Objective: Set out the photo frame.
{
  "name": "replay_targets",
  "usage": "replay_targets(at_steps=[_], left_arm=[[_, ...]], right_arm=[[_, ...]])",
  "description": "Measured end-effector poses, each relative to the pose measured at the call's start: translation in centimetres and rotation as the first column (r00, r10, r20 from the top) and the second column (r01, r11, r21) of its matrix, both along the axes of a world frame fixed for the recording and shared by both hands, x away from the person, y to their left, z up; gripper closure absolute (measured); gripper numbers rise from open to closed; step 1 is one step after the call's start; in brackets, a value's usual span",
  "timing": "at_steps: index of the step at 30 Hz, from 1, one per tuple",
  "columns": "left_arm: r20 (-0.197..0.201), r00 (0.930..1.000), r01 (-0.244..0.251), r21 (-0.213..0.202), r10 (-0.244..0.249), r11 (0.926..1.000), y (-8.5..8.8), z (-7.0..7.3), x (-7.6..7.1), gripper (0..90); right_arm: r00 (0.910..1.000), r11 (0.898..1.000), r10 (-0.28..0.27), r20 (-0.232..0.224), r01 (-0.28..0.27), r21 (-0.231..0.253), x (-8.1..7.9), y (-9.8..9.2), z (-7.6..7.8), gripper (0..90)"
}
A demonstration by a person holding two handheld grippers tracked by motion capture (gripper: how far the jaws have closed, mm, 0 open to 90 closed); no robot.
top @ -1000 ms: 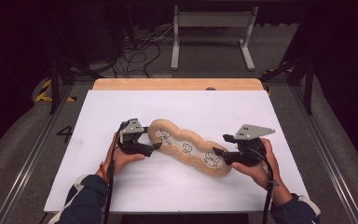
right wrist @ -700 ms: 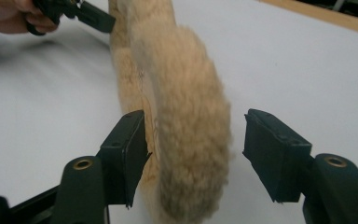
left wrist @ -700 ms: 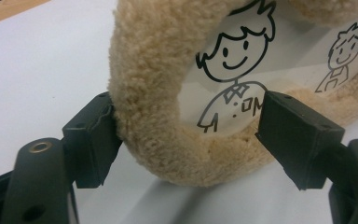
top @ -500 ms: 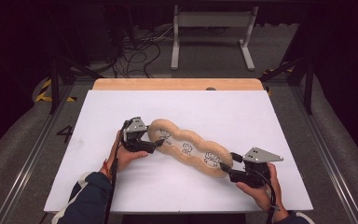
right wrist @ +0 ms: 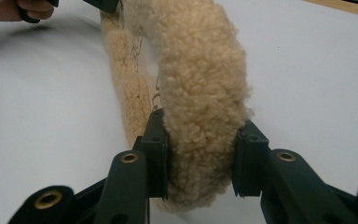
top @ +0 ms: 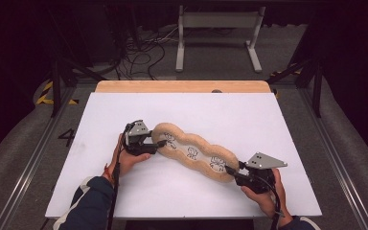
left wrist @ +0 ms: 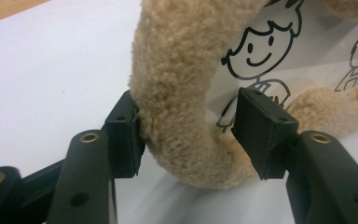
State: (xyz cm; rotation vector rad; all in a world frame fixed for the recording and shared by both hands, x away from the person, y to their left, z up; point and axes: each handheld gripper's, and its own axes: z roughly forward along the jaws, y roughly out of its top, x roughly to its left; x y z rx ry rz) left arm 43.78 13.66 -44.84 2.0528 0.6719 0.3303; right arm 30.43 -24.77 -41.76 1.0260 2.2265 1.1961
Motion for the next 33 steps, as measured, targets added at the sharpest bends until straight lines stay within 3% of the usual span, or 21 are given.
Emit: replay_targets(at_steps=[5, 8, 23, 30, 33], left_arm=[[-0.017, 0.9998, -0.011, 0.002, 0.011, 0.9999, 0.7, 0.1, -0.7, 51.1], [0.003, 0.9998, -0.02, 0.021, 0.02, 0.9996, 0.9, 0.0, -1.4, 52.4], [0.0, 0.9988, -0.05, 0.04, 0.05, 0.998, 2.0, 0.1, -4.1, 52.9], [0.003, 0.9988, -0.049, 0.041, 0.049, 0.9979, 2.4, 0.1, -5.0, 53.6], [0.004, 0.9988, -0.05, 0.043, 0.05, 0.9979, 2.5, 0.1, -5.3, 54.2]], right_arm=[[1.0, 1.0, -0.002, 0.008, 0.002, -0.011, 0.5, 0.0, -0.1, 64.1], [0.9999, 1.0, -0.006, 0.012, 0.007, -0.014, 0.8, 0.0, -0.1, 64.3], [0.9988, 0.997, -0.005, 0.048, 0.009, -0.071, 2.9, 0.7, -0.5, 59.0], [0.9984, 0.997, -0.001, 0.056, 0.006, -0.076, 3.5, 0.9, -0.5, 55.2], [0.9987, 0.998, -0.001, 0.051, 0.004, -0.058, 3.8, 0.8, -0.6, 54.9]])
